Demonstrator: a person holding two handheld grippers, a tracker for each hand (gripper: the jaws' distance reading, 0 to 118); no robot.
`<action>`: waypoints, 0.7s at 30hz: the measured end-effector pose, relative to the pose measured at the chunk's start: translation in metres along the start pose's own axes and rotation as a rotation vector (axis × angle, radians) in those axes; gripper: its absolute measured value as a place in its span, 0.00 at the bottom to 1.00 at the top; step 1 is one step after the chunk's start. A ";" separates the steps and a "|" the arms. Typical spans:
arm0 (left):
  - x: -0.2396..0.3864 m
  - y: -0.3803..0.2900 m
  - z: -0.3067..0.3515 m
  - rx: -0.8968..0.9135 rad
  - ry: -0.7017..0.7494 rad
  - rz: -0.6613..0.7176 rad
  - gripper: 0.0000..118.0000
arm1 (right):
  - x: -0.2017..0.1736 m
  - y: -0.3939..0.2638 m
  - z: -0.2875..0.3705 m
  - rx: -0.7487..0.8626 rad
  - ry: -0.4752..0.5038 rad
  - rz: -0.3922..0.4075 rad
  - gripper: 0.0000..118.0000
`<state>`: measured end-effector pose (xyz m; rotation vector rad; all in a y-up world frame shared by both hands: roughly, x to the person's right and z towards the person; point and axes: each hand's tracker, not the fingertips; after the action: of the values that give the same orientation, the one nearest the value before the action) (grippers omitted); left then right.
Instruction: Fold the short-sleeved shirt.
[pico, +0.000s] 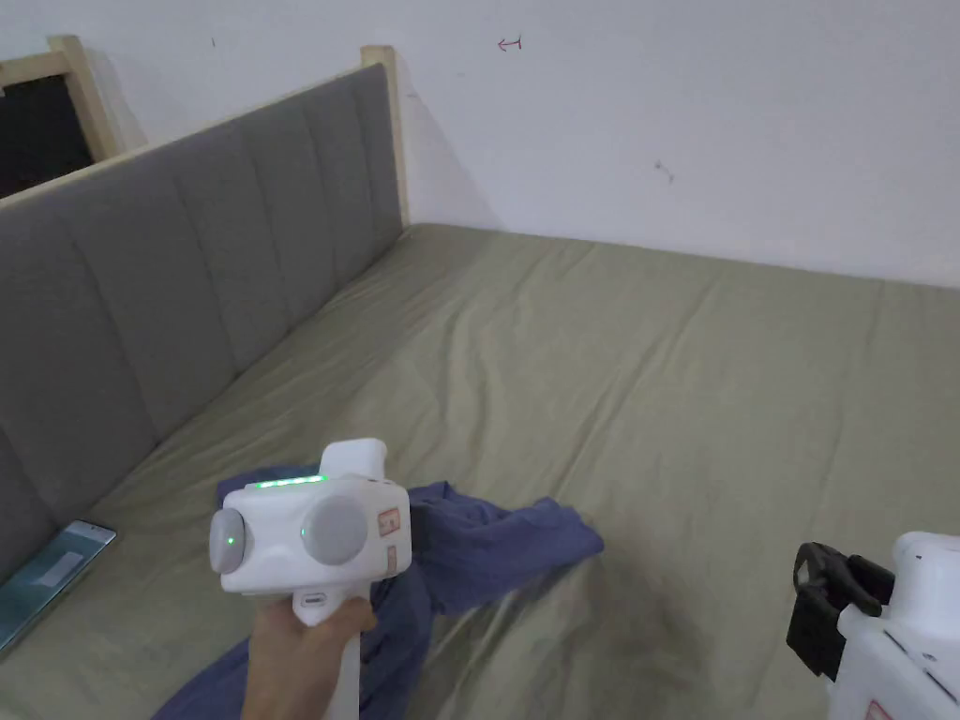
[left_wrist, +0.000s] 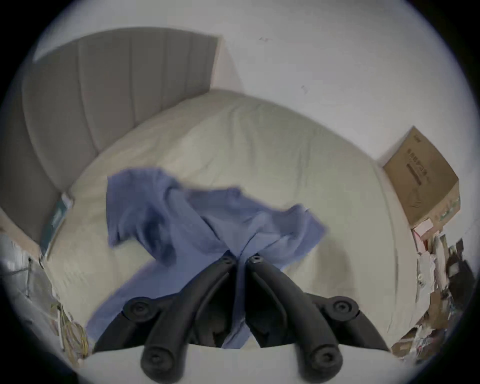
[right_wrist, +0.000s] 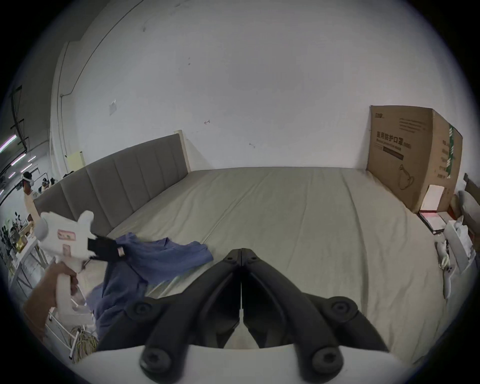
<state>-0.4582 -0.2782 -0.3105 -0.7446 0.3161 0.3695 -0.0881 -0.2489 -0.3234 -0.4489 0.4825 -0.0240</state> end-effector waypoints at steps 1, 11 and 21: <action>0.013 0.009 0.007 0.024 -0.034 -0.018 0.03 | 0.004 0.001 0.003 0.008 -0.009 -0.009 0.00; 0.226 0.039 0.098 0.199 -0.502 -0.324 0.03 | 0.083 0.021 0.073 0.150 -0.218 -0.095 0.00; 0.352 -0.080 0.059 -0.056 -0.718 -0.530 0.03 | 0.168 0.010 0.154 0.204 -0.503 -0.172 0.00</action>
<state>-0.1016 -0.2155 -0.3647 -0.6745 -0.5636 0.1224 0.1297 -0.1973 -0.2803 -0.2801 -0.0552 -0.1213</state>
